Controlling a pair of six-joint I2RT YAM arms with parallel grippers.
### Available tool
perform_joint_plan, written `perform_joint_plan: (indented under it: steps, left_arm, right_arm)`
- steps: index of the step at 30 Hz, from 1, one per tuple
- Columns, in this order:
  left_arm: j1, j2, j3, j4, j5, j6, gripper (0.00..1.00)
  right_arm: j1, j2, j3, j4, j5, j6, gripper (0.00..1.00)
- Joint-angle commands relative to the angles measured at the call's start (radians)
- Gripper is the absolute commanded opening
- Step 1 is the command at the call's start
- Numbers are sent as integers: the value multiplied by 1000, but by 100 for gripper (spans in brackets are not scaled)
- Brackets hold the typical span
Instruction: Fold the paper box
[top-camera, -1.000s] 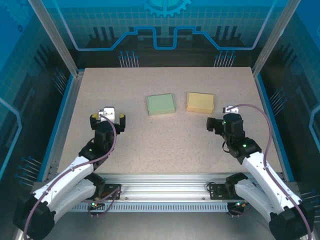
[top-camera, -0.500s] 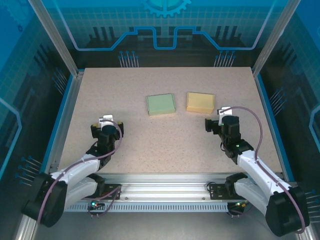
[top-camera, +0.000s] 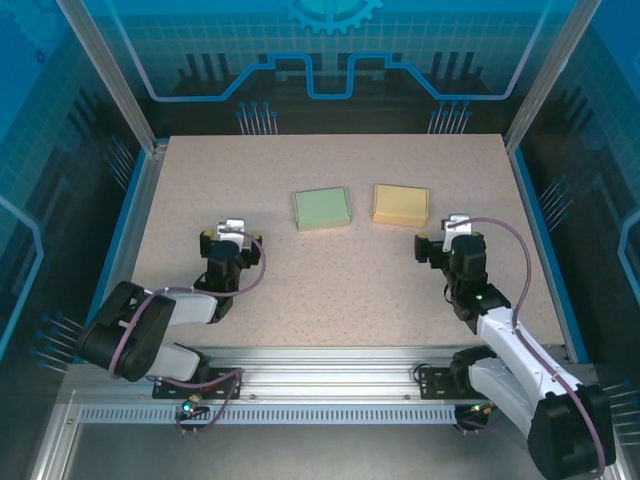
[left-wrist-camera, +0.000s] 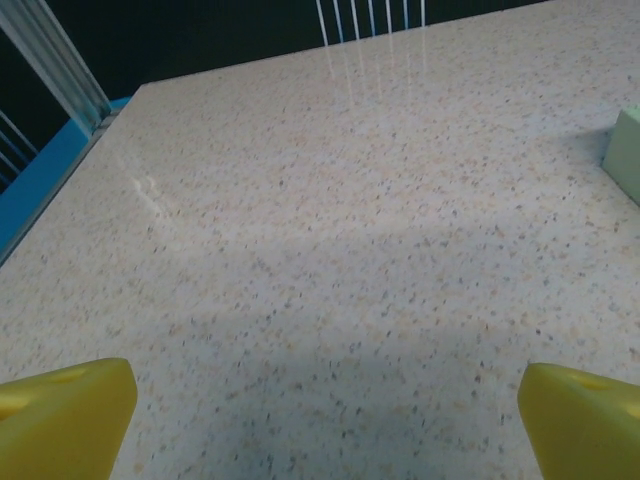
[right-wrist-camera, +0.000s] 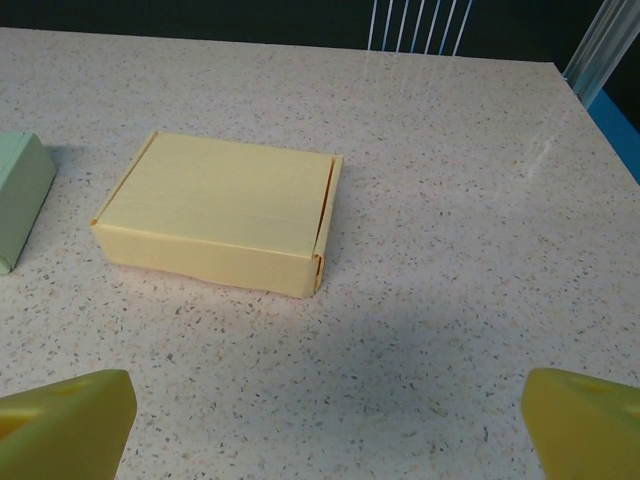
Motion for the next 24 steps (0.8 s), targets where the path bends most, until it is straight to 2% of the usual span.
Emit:
perform_joint_plan:
  steps: [1, 6, 8, 11, 15, 16, 18, 19, 24]
  left_arm:
    - [33, 21, 36, 109, 53, 41, 99]
    - [94, 95, 9, 243, 90, 4, 99]
    - [105, 87, 11, 218, 101, -13, 99]
    - [145, 81, 16, 189, 175, -43, 99]
    - [236, 114, 40, 144, 381, -95, 99]
    - [243, 147, 51, 166, 397, -88, 99]
    - [262, 124, 73, 76, 452, -104, 99]
    - [267, 139, 73, 109, 474, -98, 99]
    - [306, 134, 92, 61, 556, -123, 99]
  right_arm:
    - [-23, -30, -22, 24, -14, -6, 100]
    - [-33, -44, -43, 40, -25, -7, 100]
    - [-36, -49, -51, 51, -28, -9, 100]
    - [-39, -52, -64, 68, -37, -18, 100]
    - [-50, -52, -78, 92, -43, -27, 100]
    - [-52, -52, -81, 98, -44, -29, 100]
    - [-55, -55, -88, 110, -48, -30, 100]
    - [-56, -57, -91, 114, -49, -31, 100]
    - [-67, -65, -111, 143, -64, -36, 100]
